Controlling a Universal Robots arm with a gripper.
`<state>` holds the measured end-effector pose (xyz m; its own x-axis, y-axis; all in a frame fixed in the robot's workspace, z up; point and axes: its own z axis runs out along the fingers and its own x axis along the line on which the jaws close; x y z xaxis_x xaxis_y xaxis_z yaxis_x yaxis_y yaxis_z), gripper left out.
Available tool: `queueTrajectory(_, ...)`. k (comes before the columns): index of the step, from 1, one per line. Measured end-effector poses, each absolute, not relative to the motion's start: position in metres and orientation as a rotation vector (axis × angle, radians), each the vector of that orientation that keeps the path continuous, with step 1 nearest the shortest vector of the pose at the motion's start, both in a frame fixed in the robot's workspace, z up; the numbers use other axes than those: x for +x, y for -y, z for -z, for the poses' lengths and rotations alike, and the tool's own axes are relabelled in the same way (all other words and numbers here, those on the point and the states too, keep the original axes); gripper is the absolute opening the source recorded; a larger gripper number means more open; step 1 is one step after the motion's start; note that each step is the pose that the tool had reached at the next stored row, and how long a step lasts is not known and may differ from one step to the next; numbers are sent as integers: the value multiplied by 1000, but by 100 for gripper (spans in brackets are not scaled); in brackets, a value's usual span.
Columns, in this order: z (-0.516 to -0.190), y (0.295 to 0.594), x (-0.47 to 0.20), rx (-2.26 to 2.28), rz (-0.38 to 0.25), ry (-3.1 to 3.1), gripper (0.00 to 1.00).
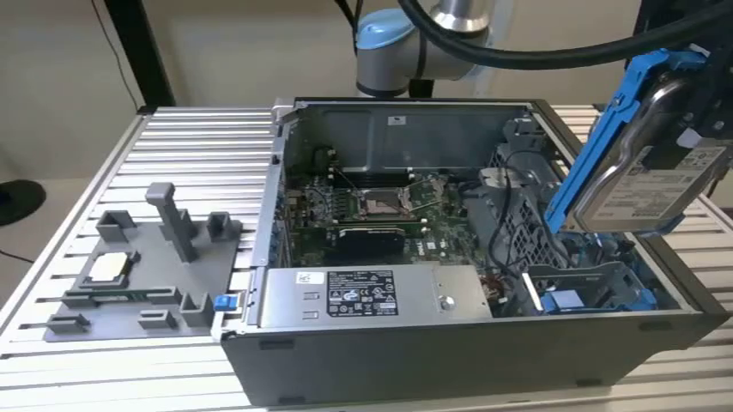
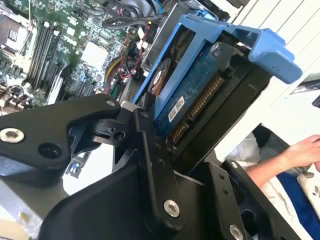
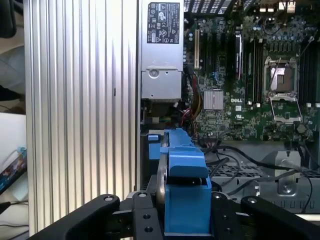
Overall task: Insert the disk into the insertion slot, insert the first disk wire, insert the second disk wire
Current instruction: 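Insert the disk into the insertion slot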
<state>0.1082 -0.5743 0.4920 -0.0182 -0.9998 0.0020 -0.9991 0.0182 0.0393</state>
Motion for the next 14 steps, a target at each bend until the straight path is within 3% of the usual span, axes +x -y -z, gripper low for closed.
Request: queueTrajectory(14,-467,580,116,2181,43,2221,0)
